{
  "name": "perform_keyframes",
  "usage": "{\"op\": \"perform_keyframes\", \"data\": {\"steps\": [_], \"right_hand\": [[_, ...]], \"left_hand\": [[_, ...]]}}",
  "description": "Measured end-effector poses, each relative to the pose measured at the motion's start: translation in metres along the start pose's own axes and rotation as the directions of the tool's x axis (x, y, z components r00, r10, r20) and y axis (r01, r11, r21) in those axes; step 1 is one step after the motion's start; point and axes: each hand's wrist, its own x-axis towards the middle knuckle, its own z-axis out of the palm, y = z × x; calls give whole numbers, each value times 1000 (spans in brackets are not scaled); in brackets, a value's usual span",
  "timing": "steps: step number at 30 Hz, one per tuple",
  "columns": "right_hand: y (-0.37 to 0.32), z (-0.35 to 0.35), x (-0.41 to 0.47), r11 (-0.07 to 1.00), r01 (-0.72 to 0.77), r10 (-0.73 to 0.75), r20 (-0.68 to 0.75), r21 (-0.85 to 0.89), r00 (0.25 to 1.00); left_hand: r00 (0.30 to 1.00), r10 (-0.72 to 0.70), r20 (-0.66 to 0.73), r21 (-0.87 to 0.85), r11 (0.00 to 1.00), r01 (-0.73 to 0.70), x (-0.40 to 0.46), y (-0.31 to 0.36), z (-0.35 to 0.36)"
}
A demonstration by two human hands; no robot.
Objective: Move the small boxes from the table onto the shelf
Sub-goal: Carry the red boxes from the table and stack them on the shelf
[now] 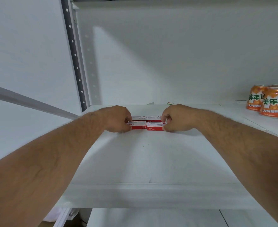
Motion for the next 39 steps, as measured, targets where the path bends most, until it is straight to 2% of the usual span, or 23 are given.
{"op": "perform_keyframes", "data": {"steps": [10, 23, 39], "right_hand": [[-3, 2, 4, 1000, -5, 3, -46, -23, 999], [-6, 1, 4, 996, -69, 66, -50, -56, 997], [-9, 6, 10, 993, -74, 70, -50, -95, 996]], "left_hand": [[1000, -16, 8, 21, 1000, 16, 8, 3, 2], [1000, -8, 15, 52, 999, 7, 13, 4, 2], [1000, -20, 13, 50, 999, 19, 16, 1, 3]]}}
